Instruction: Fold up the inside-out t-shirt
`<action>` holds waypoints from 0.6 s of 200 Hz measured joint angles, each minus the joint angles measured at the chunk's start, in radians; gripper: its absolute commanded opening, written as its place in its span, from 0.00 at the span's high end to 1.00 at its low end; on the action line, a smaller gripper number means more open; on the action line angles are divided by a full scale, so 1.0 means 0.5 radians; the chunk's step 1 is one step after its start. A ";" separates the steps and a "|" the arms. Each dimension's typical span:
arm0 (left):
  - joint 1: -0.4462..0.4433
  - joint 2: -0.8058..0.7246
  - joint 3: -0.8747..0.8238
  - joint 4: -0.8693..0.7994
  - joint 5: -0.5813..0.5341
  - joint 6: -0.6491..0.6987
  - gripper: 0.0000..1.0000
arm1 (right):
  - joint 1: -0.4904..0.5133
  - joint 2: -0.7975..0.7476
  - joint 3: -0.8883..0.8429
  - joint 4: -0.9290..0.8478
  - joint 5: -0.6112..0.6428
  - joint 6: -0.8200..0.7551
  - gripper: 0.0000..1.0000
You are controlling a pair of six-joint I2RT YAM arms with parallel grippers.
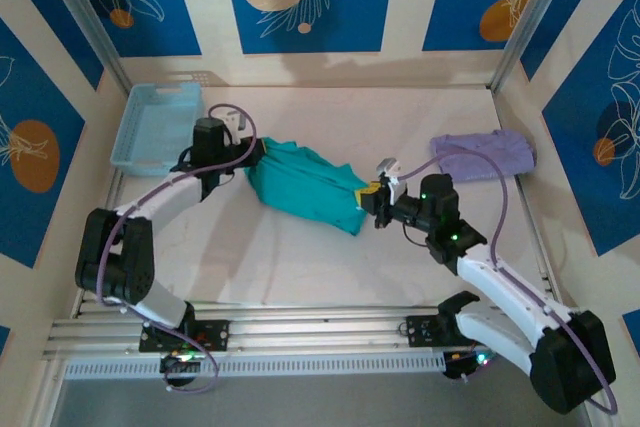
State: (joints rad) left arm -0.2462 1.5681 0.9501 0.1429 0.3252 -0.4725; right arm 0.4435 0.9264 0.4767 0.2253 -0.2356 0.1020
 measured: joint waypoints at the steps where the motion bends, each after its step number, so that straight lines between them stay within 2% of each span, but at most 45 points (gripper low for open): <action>1: 0.000 0.007 -0.005 -0.001 -0.001 -0.008 0.84 | 0.002 0.004 -0.003 0.000 0.001 0.004 1.00; 26: 0.000 0.083 -0.105 -0.064 -0.069 0.029 0.56 | 0.083 0.115 -0.042 0.000 0.043 0.052 1.00; 47: -0.012 0.037 -0.186 -0.141 -0.231 0.071 0.45 | 0.219 0.166 -0.060 0.014 0.070 0.057 1.00; 65: -0.054 -0.093 -0.253 -0.223 -0.378 0.111 0.42 | 0.359 0.214 -0.068 0.022 0.104 0.049 1.00; 82: -0.169 -0.226 -0.259 -0.293 -0.471 0.169 0.41 | 0.471 0.268 -0.069 0.021 0.129 0.030 1.00; 120: -0.463 -0.255 -0.214 -0.368 -0.494 0.233 0.40 | 0.570 0.365 -0.069 0.022 0.202 -0.002 1.00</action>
State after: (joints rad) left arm -0.4778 1.4406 0.8433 -0.0410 0.0780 -0.3561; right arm 0.7284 1.1091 0.4423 0.2363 -0.1345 0.1013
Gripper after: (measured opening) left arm 0.600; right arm 0.045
